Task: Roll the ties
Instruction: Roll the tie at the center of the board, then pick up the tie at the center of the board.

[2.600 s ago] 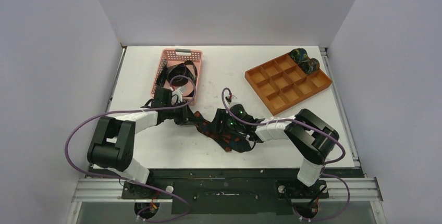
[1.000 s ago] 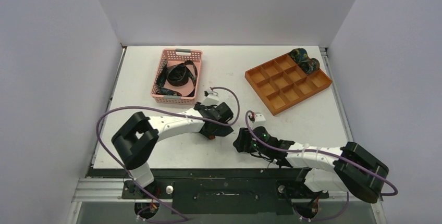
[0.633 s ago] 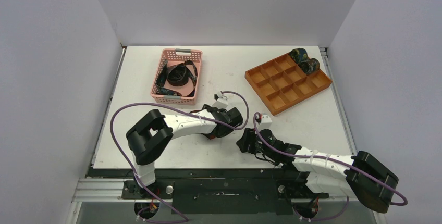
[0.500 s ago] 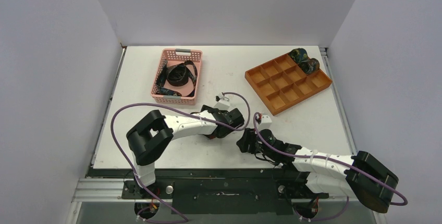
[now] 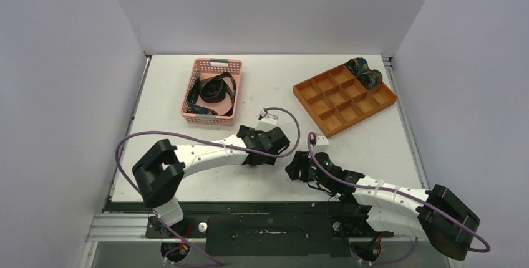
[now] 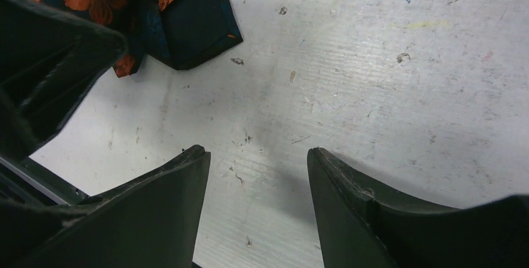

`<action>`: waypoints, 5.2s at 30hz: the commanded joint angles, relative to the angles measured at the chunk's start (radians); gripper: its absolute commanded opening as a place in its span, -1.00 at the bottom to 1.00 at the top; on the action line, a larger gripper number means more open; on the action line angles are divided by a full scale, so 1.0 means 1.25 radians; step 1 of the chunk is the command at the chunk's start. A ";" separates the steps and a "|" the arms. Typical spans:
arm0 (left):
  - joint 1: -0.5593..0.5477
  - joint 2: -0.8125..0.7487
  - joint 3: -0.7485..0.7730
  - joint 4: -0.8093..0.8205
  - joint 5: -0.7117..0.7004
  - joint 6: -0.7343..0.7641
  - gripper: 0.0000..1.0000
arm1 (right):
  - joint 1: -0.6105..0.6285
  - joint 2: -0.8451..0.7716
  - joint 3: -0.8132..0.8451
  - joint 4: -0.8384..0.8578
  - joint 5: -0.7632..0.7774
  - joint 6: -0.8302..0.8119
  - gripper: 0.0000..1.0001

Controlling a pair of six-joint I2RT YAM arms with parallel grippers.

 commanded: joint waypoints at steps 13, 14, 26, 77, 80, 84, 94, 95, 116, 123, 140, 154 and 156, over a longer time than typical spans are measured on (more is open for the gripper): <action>0.435 -0.638 -0.500 0.479 0.576 -0.094 0.85 | -0.020 0.246 0.341 0.056 -0.181 -0.025 0.16; 0.476 -0.655 -0.534 0.517 0.630 -0.116 0.85 | -0.019 0.279 0.368 0.065 -0.194 -0.023 0.14; 0.694 -0.573 -0.644 0.677 0.861 -0.184 0.93 | 0.005 0.527 0.532 0.063 -0.215 -0.018 -0.03; 0.603 -0.096 -0.452 0.786 0.951 -0.102 0.97 | -0.096 0.567 0.293 0.175 -0.236 -0.040 -0.12; 0.595 -0.090 -0.456 0.794 0.988 -0.095 0.84 | -0.101 0.570 0.288 0.183 -0.243 -0.038 -0.13; 0.577 -0.095 -0.472 0.809 1.013 -0.089 0.75 | -0.104 0.571 0.286 0.190 -0.249 -0.036 -0.13; 0.564 -0.055 -0.480 0.891 1.052 -0.125 0.19 | -0.105 0.565 0.282 0.191 -0.251 -0.036 -0.13; 0.564 -0.057 -0.481 0.894 1.052 -0.125 0.18 | -0.105 0.565 0.282 0.191 -0.251 -0.036 -0.13; 0.579 -0.253 -0.570 0.952 1.028 -0.228 -1.00 | -0.137 0.320 0.357 -0.052 -0.139 -0.044 0.38; 0.606 -0.441 -0.536 0.817 1.015 -0.220 -1.00 | -0.322 0.115 0.339 -0.218 -0.041 -0.025 0.49; 0.575 -0.581 -0.384 0.670 0.965 -0.196 -1.00 | -0.668 0.233 0.340 -0.169 0.061 0.022 0.28; 0.534 -0.577 -0.326 0.649 0.991 -0.177 -1.00 | -0.465 0.453 0.413 -0.204 0.025 -0.080 -0.45; 0.533 -0.584 -0.323 0.639 0.990 -0.169 -1.00 | -0.419 0.445 0.406 -0.226 0.026 -0.101 -0.54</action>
